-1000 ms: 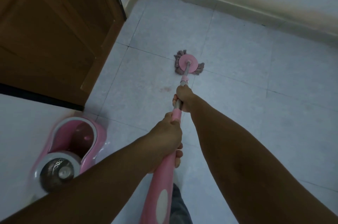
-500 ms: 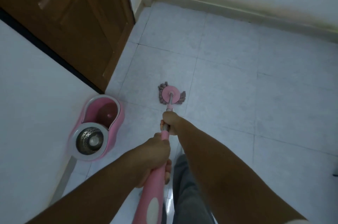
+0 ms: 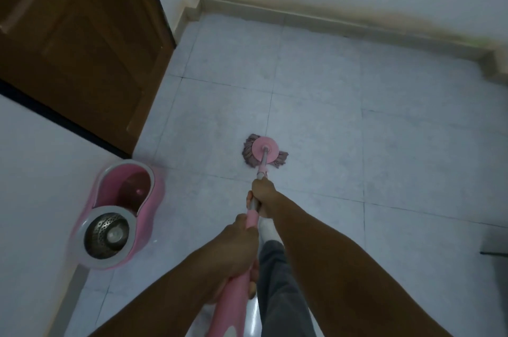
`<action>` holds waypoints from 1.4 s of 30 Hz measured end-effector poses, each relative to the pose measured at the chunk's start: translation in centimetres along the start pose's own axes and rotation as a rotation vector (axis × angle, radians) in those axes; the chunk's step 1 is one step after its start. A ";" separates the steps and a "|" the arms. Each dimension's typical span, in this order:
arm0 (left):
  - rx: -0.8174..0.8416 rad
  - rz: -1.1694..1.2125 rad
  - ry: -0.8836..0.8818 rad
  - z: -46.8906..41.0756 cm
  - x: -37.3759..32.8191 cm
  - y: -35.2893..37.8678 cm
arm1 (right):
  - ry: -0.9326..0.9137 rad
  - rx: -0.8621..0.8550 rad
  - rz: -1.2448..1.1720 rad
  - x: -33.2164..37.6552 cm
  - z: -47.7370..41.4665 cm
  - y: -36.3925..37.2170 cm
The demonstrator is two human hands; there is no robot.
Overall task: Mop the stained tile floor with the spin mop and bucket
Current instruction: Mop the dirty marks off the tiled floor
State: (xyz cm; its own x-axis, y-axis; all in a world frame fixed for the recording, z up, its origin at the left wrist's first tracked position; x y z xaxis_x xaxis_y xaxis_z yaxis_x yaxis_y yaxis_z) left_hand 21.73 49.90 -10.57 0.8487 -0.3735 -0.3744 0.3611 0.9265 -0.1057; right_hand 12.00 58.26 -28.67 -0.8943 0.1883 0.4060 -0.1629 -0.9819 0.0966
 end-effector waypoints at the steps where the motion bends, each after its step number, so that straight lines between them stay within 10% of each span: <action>1: -0.014 -0.008 0.008 -0.8 -1.1 0.1 | -0.005 -0.003 -0.008 1.2 -0.9 -0.5; 23: -0.042 0.281 0.040 -29.2 -37.2 -4.9 | -0.115 -0.018 -0.015 41.1 -30.0 -3.2; 42: -0.003 0.255 -0.195 -10.9 -14.5 -8.4 | 0.121 0.029 0.037 15.5 -13.7 5.9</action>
State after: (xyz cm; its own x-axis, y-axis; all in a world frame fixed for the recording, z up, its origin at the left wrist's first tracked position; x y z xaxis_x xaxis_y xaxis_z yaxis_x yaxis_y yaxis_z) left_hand 2.15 48.07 -14.30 0.9698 -0.1309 -0.2058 0.1265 0.9914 -0.0344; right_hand -8.51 55.11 -34.30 -0.9435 0.1460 0.2976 -0.1179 -0.9869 0.1102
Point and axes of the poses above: each hand's wrist, its own z-axis away from the middle knuckle, its own y-axis out of the palm, x = y × z, the point moved 6 cm from there along -z, towards the middle knuckle, and after that the axes turned 6 degrees about -z, right-handed, at the moved point
